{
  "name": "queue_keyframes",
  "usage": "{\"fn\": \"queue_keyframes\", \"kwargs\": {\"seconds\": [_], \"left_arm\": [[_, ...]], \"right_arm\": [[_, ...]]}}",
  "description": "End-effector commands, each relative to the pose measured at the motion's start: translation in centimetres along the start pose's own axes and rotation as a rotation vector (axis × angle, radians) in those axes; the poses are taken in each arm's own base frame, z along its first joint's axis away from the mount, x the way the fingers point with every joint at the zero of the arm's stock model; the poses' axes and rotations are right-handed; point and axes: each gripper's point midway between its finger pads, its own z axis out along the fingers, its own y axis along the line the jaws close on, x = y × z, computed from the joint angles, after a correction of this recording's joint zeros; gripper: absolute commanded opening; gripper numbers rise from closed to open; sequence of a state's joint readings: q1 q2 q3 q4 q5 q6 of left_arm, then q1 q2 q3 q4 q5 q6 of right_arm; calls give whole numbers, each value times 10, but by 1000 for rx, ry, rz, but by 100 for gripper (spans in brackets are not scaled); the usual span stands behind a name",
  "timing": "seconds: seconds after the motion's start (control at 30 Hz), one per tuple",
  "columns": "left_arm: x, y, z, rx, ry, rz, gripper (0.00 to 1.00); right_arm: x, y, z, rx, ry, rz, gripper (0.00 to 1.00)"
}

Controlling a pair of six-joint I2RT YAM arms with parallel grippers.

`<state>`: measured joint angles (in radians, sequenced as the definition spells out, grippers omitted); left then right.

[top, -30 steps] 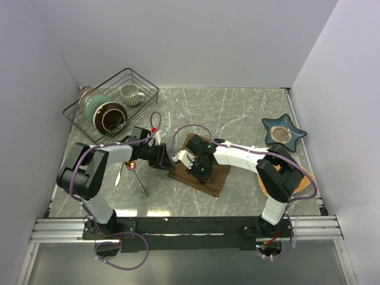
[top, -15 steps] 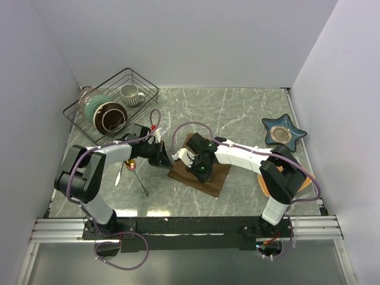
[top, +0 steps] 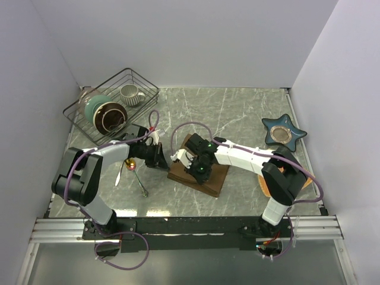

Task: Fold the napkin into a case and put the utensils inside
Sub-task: Smooth out the square-folded napkin at the center of the board.

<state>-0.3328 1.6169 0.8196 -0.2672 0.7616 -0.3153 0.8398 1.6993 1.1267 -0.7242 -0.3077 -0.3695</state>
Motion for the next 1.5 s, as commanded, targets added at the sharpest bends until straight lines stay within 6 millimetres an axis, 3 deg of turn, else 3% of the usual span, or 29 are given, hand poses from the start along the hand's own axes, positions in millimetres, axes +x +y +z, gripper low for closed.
{"fn": "queue_keyframes", "kwargs": {"seconds": [0.0,0.3,0.67,0.73,0.83,0.87,0.93,0.97,1.03,1.13,1.17,1.23,1.37,1.47], "left_arm": [[-7,-2,-5,-9,-11,24,1],[-1,15,6,-38,18,-2,1],[1,20,9,-50,28,-7,1],[2,20,9,-51,33,-6,6],[2,16,6,-38,31,5,18],[-1,12,3,-32,20,23,22],[-6,3,-6,4,-4,40,36],[-15,-7,-17,24,-48,74,47],[-31,-25,-42,57,-137,159,56],[-54,-54,-74,41,-266,355,85],[-65,-63,-84,33,-322,415,99],[-88,-88,-109,20,-443,545,99],[-133,-138,-146,58,-626,753,99],[-158,-162,-158,126,-716,743,99]], "right_arm": [[-12,7,0,-19,-19,-6,0],[6,-6,27,5,51,-10,0],[9,0,28,-17,58,-7,0],[11,0,26,-23,65,-12,0],[8,3,18,-27,54,-18,11],[4,5,13,-32,40,-19,22],[-2,8,-3,-29,8,-11,38],[-10,12,-20,-32,-38,-5,52],[-18,3,-42,-14,-107,32,72],[-31,-21,-95,45,-255,101,87],[-38,-27,-119,83,-335,124,97],[-45,-50,-158,176,-455,161,100],[-74,-73,-239,428,-738,196,100],[-79,-95,-265,564,-854,350,100]]}}
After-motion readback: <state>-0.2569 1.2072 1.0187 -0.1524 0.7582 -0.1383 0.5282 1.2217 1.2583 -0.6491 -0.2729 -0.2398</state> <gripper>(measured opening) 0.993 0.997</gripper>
